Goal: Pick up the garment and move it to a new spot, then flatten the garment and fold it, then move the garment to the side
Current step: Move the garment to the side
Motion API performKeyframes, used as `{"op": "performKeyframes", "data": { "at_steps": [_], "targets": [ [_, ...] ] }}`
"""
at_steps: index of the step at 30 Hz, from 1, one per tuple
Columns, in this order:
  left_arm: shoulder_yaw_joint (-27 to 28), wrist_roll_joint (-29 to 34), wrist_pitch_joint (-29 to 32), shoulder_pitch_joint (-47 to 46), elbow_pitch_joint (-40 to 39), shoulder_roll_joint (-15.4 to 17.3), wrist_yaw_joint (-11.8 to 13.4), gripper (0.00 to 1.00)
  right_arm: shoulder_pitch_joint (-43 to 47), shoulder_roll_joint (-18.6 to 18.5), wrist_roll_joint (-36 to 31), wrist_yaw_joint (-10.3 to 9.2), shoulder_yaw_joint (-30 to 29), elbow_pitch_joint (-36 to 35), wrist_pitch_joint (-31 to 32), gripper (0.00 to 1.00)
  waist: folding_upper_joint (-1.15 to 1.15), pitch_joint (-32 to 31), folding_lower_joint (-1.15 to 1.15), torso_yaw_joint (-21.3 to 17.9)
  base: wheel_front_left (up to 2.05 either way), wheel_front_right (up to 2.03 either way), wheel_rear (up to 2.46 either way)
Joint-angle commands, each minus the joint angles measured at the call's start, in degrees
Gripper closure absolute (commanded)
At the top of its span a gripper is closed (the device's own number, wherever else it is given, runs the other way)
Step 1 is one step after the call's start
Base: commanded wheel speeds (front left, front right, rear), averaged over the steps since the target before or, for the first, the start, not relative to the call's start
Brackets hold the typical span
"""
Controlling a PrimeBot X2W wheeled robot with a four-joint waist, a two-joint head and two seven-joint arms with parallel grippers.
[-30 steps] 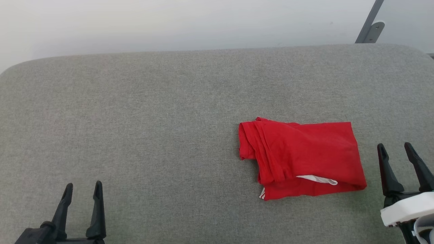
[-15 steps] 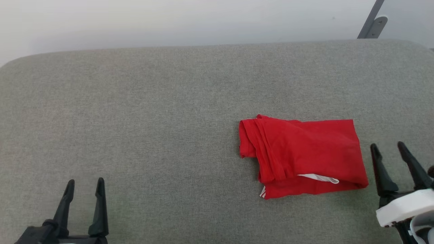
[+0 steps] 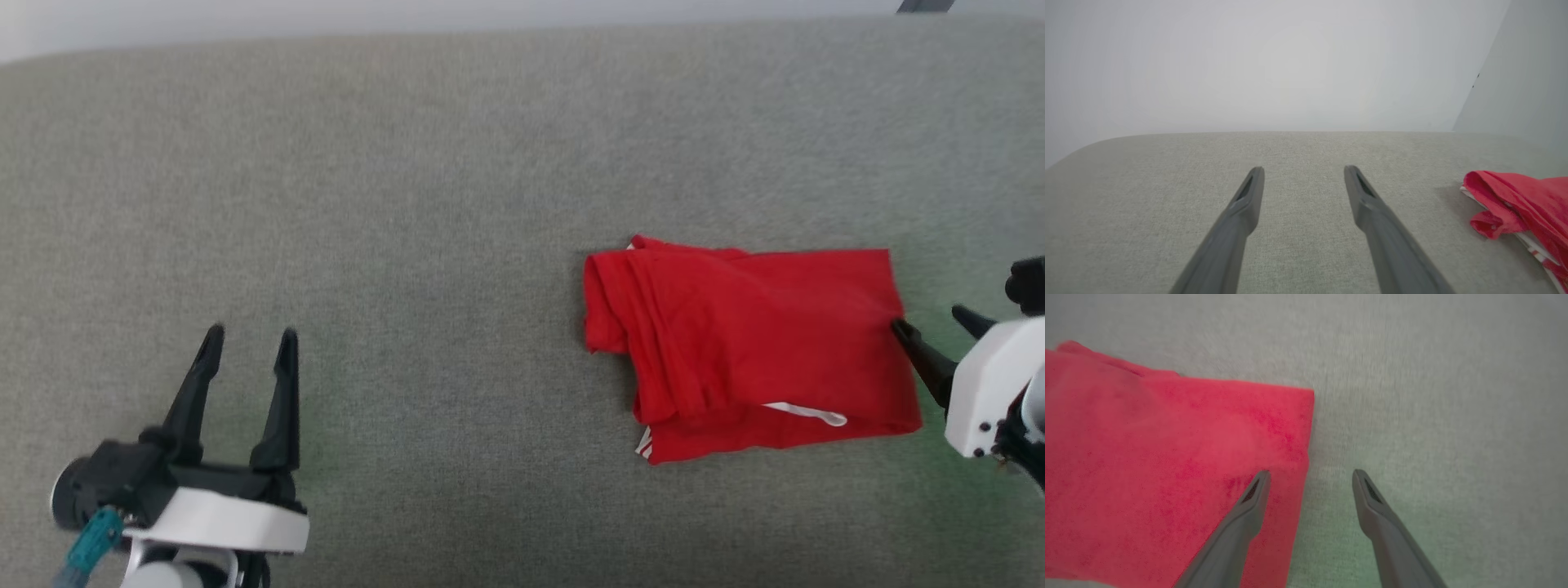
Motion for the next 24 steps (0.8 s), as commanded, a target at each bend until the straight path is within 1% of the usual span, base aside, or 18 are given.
{"op": "performKeyframes", "data": {
  "at_steps": [1, 3, 5, 10, 13, 14, 15, 16, 19, 22, 24],
  "targets": [
    [-0.18, -0.47, -0.27, -0.96, 0.24, 0.31, 0.08, 0.0, -0.7, -0.03, 0.78, -0.05, 0.2, 0.38, 1.58, 0.0, 0.0, 1.89, 0.0, 0.72, 0.0, 0.0, 0.0],
    [-0.82, -0.95, -0.27, -2.61, 0.68, 0.42, 0.08, 0.0, -2.09, -1.84, 2.5, -0.04, 1.31, 0.24, 8.86, 0.0, 0.0, 3.21, 0.0, 1.26, 0.0, 0.0, 0.0],
    [-1.56, -1.42, -0.26, -4.28, 0.82, 0.43, 0.08, 0.0, -3.63, -3.17, 3.62, -0.05, 1.54, -0.68, 13.17, 0.0, 0.0, 4.7, 0.0, 1.73, 0.0, 0.0, 0.0],
    [-3.03, -1.8, -0.27, -7.06, 1.23, 0.54, 0.08, 0.0, -4.86, -2.55, 5.54, -0.03, 1.03, -1.63, 19.05, 0.0, 0.0, 7.5, 0.0, 2.75, 0.0, 0.0, 0.0],
    [-3.44, -1.98, -0.27, -8.23, 1.42, 0.63, 0.08, 0.0, -4.29, -1.93, 5.39, -0.03, 1.73, -1.73, 20.76, 0.0, 0.0, 8.74, 0.0, 2.93, 0.0, 0.0, 0.0],
    [-3.58, -2.03, -0.27, -8.47, 1.54, 0.78, 0.08, 0.0, -4.32, -1.56, 5.28, -0.04, 1.83, -1.75, 20.8, 0.28, 0.0, 9.1, 0.0, 2.83, 0.0, 0.0, 0.0],
    [-3.78, -2.03, -0.26, -8.93, 1.7, 0.86, 0.08, 0.0, -4.29, -1.13, 5.08, -0.03, 1.98, -1.69, 20.62, 0.78, 0.0, 9.4, 0.0, 2.73, 0.0, 0.0, 0.0],
    [-3.93, -1.95, -0.27, -9.26, 1.78, 1.04, 0.08, 0.0, -4.28, -0.72, 4.97, -0.04, 2.24, -1.65, 20.47, 1.0, 0.0, 9.66, 0.0, 2.48, 0.0, 0.0, 0.0],
    [-3.96, -2.06, -0.27, -10.33, 1.88, 1.77, 0.08, 0.0, -4.13, 0.12, 5.29, -0.1, 1.99, -1.44, 19.48, 1.0, 0.0, 10.28, 0.0, 1.33, 0.0, 0.0, 0.0],
    [-3.94, -2.08, -0.26, -11.19, 1.66, 2.88, 0.08, 0.0, -4.88, 0.17, 4.89, -0.22, -0.35, -1.48, 16.65, 1.0, 0.0, 10.99, 0.0, -0.44, 0.0, 0.0, 0.0],
    [-3.83, -2.04, -0.27, -11.87, 1.15, 3.46, 0.08, 0.0, -5.29, -0.43, 4.48, -0.26, -2.54, -1.94, 14.47, 1.0, 0.0, 11.66, 0.0, -1.98, 0.0, 0.0, 0.0]
  ]
}}
